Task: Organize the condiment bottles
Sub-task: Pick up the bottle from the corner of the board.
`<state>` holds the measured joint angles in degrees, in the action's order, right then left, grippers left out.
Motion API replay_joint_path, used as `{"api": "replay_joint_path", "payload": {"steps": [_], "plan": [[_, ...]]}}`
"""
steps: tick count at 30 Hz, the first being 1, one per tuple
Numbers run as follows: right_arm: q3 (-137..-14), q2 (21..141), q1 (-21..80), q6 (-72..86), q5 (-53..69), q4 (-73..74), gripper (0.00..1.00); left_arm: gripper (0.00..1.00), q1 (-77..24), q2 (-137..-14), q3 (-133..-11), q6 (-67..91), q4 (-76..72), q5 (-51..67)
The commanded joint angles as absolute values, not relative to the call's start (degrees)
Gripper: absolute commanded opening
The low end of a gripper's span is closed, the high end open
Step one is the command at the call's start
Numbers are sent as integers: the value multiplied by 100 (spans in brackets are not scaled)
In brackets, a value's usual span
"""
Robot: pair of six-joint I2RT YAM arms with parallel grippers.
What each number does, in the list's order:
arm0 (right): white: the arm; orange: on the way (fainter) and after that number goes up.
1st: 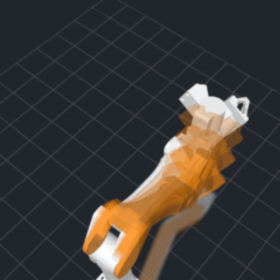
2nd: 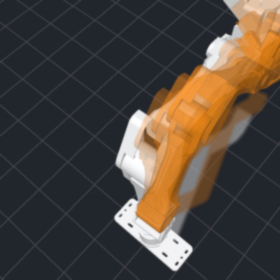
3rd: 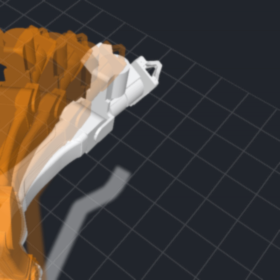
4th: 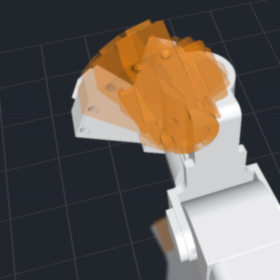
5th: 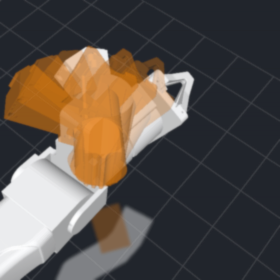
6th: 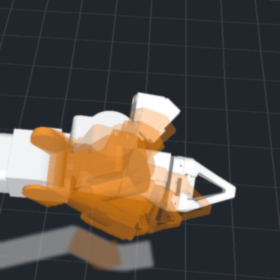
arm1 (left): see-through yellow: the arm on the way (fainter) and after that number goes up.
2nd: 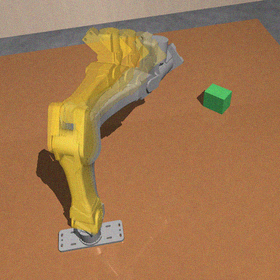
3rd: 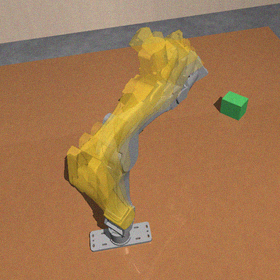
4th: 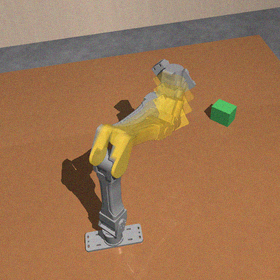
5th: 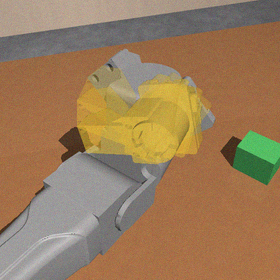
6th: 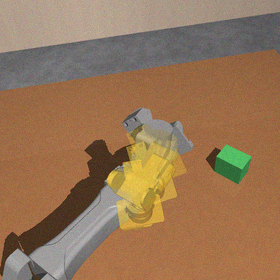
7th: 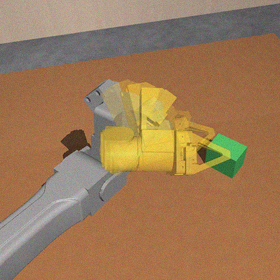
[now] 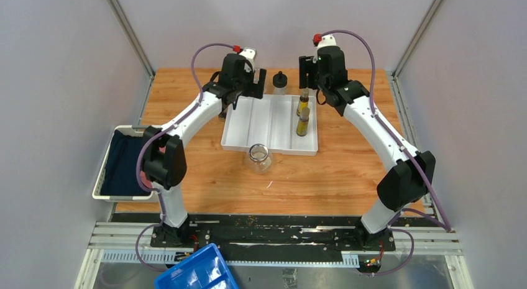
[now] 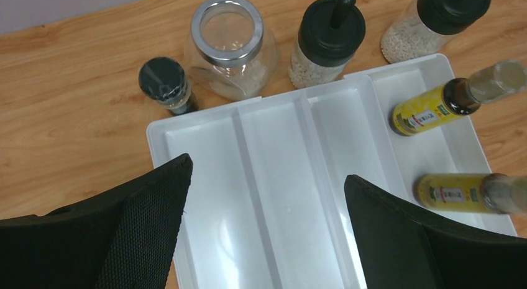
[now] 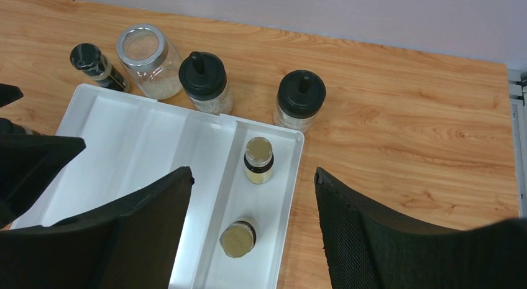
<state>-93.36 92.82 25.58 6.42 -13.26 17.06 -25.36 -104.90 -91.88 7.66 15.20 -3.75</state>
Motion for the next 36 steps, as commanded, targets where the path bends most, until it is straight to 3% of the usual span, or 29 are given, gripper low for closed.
{"api": "replay_joint_path", "payload": {"steps": [1, 14, 36], "plan": [[-9514, 9391, 2399, 631, -1200, 1593, 76, 100, -2584, -11066, -9874, 362, 1610, -332], [-9388, 9454, 2320, 582, -993, 1375, 76, 100, -2547, -12222, -10879, 207, 956, -591], [-9451, 9648, 2320, 383, -893, 1195, 76, 100, -2021, -13720, -12669, 1047, 1157, 229]]}}
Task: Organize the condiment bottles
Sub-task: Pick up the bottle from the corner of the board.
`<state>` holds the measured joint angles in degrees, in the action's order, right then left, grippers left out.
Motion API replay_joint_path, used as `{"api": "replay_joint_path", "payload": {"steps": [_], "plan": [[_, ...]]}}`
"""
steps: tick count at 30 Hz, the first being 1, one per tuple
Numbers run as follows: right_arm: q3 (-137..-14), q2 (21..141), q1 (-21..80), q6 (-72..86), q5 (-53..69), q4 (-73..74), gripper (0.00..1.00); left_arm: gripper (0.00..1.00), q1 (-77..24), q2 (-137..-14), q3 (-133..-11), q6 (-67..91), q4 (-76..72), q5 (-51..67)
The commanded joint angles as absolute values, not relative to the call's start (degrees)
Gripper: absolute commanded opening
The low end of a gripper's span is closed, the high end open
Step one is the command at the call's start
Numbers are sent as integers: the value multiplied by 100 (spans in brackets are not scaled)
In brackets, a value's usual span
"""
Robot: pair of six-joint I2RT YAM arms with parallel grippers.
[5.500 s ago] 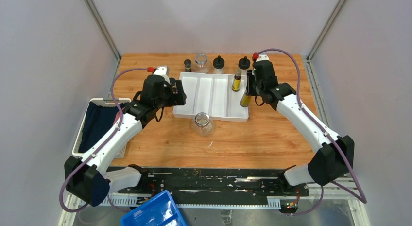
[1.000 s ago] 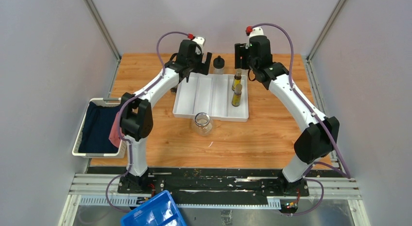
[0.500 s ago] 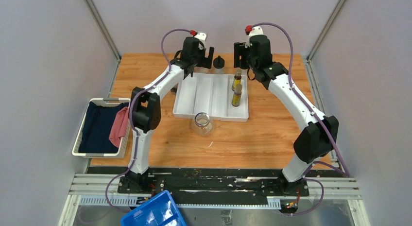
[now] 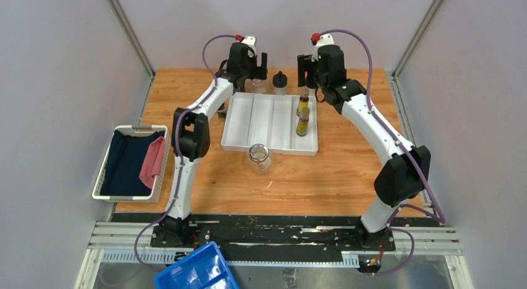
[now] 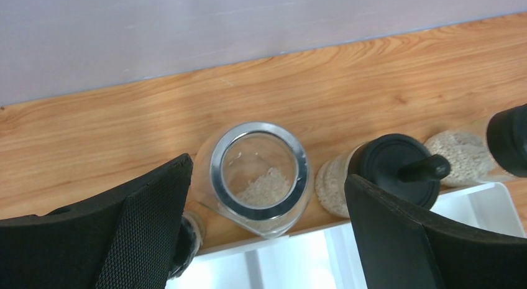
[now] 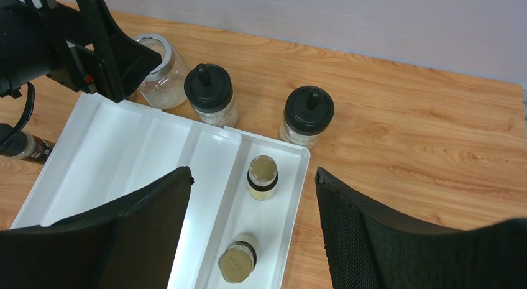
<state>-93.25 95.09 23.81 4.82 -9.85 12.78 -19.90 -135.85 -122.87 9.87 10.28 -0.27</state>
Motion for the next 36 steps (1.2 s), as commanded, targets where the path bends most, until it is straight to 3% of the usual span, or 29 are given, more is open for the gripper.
{"api": "replay_joint_path", "payload": {"steps": [1, 36], "plan": [[-9453, 9662, 2319, 379, -888, 1188, 76, 100, -2021, -13754, -12745, 1046, 1211, 251], [-9794, 9919, 2287, 308, -853, 1208, 77, 100, -2234, -14064, -13668, 1173, 1846, 119]]}}
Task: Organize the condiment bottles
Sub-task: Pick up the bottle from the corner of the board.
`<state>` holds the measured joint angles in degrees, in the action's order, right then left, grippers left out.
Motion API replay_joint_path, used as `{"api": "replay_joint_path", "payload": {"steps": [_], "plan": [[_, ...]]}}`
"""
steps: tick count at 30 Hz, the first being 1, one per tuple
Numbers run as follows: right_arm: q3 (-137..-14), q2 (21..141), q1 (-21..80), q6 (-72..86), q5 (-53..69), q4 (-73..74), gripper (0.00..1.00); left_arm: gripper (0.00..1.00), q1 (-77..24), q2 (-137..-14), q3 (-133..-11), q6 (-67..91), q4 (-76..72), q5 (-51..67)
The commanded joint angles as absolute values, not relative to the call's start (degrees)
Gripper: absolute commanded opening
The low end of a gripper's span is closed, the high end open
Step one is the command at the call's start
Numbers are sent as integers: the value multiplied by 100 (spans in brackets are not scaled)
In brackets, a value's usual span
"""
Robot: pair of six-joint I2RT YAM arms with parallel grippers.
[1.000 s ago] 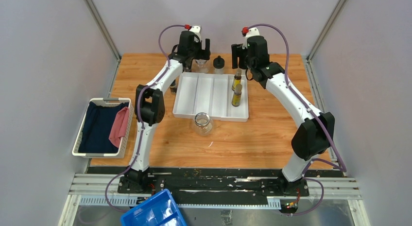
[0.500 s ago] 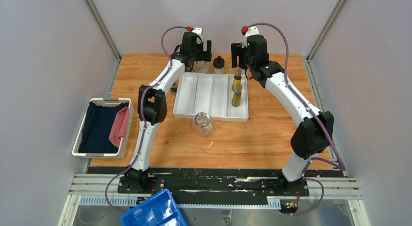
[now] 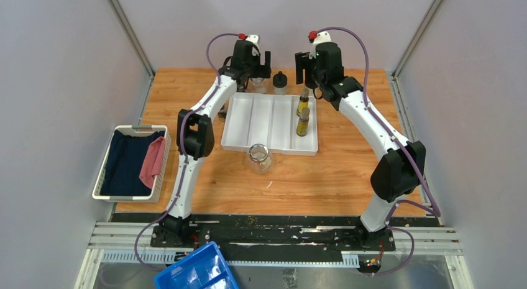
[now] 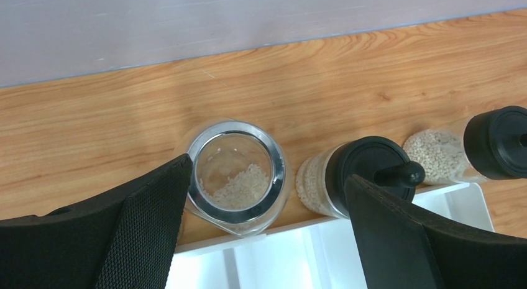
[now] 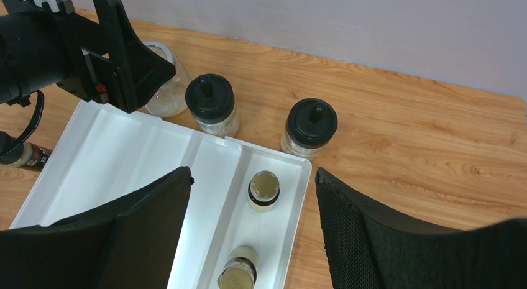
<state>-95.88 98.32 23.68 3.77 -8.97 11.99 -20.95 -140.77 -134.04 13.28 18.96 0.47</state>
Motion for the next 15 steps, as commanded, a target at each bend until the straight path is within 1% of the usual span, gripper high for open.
{"api": "replay_joint_path", "payload": {"steps": [1, 9, 15], "plan": [[-9812, 9925, 2285, 315, -842, 1211, 77, 100, -2279, -14041, -13749, 1077, 1872, 101], [-9801, 9879, 2263, 321, -792, 1230, 77, 100, -2558, -13887, -13851, 579, 2015, 301], [-9750, 9824, 2256, 320, -783, 1225, 77, 100, -2659, -13922, -13852, 488, 2132, 486]]}}
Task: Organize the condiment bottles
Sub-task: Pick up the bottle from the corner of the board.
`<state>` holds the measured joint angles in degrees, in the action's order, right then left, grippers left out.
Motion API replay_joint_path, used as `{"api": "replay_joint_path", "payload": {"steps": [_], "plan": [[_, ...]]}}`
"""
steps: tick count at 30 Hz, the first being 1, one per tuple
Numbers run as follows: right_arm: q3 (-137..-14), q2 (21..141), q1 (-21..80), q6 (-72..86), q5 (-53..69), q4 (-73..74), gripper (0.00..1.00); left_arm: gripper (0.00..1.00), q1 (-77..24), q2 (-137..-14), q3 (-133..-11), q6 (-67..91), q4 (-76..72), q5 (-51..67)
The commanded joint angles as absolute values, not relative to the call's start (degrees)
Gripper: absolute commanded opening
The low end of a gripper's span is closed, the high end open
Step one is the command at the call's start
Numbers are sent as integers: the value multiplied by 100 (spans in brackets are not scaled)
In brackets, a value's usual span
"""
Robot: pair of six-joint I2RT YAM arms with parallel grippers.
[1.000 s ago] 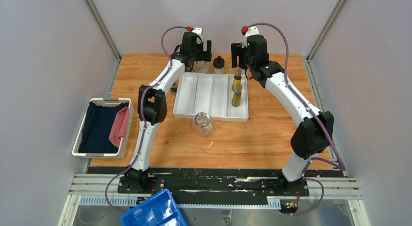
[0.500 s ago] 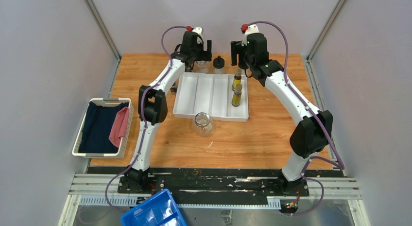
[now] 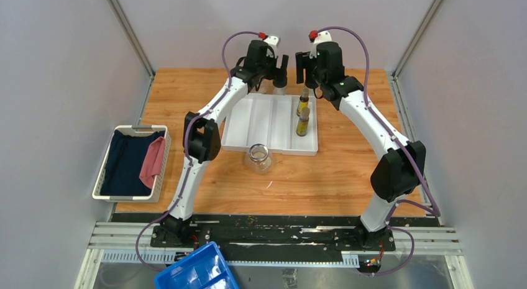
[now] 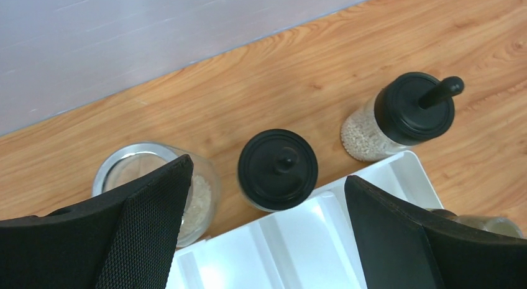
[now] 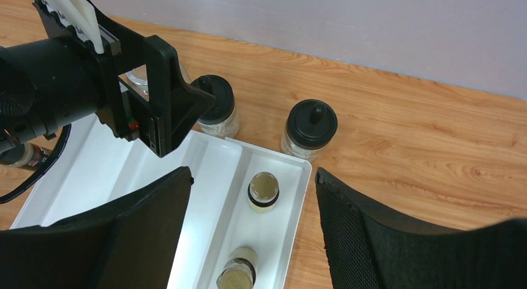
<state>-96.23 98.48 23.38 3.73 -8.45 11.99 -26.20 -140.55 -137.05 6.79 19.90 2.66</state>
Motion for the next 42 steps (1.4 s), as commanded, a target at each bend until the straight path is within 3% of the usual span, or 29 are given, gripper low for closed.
{"api": "replay_joint_path", "payload": {"steps": [1, 42], "plan": [[-9743, 9817, 2238, 319, -782, 1229, 77, 100, -2681, -13922, -13847, 468, 2142, 504], [-9599, 10003, 1988, 358, -493, 1097, 76, 100, -2918, -14799, -14277, 1324, 1897, 215]]}}
